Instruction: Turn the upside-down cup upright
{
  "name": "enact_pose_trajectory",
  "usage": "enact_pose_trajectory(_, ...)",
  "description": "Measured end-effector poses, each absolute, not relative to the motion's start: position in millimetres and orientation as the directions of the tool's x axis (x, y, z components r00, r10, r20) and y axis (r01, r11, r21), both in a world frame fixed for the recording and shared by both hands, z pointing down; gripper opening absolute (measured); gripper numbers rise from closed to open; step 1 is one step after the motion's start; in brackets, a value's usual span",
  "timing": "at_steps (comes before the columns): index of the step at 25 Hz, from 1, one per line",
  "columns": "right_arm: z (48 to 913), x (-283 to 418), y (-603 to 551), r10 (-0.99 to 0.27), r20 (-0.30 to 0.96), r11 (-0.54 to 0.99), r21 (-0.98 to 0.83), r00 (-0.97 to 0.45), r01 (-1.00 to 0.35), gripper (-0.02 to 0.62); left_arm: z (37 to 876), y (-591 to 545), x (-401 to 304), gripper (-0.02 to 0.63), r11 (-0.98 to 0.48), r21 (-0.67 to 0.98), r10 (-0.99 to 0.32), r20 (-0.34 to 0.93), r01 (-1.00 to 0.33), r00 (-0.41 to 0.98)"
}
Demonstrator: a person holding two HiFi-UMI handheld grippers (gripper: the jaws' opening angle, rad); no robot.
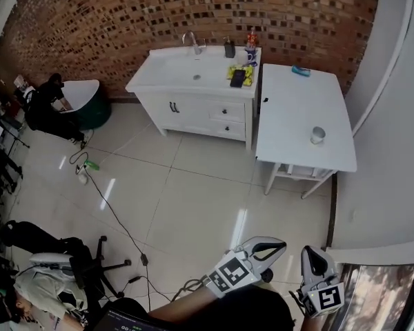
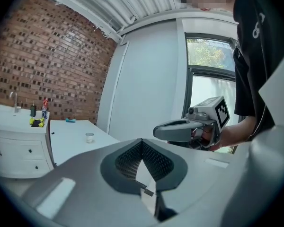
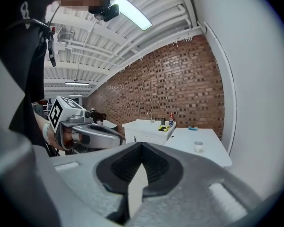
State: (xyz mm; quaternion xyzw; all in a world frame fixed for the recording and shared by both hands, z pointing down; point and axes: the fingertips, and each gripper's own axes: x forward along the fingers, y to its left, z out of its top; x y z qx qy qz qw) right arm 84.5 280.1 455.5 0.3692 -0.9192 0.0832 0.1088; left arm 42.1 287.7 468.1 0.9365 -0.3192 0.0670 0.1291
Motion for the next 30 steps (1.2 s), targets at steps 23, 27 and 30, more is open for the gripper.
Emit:
enact_pose_trajectory(23, 455.3, 82.5, 264.5, -0.483, 0.249, 0.853, -0.086, -0.840, -0.515, -0.009, 466.7, 278.8, 49.9, 0.015, -0.628, 0.189, -0.719, 0.230, -0.755, 0.656)
enact_pose_trajectory(27, 455.8, 87.6, 261.4, -0.475, 0.252, 0.855, -0.092, -0.843, -0.510, -0.009, 469.9, 281.0, 50.2, 0.015, -0.608, 0.197, -0.733, 0.233, -0.769, 0.639)
enact_pose_trajectory(30, 451.8, 88.8, 259.6, -0.479, 0.238, 0.853, -0.102, -0.845, -0.512, -0.009, 471.2, 282.6, 49.7, 0.015, -0.603, 0.196, -0.737, 0.235, -0.773, 0.634)
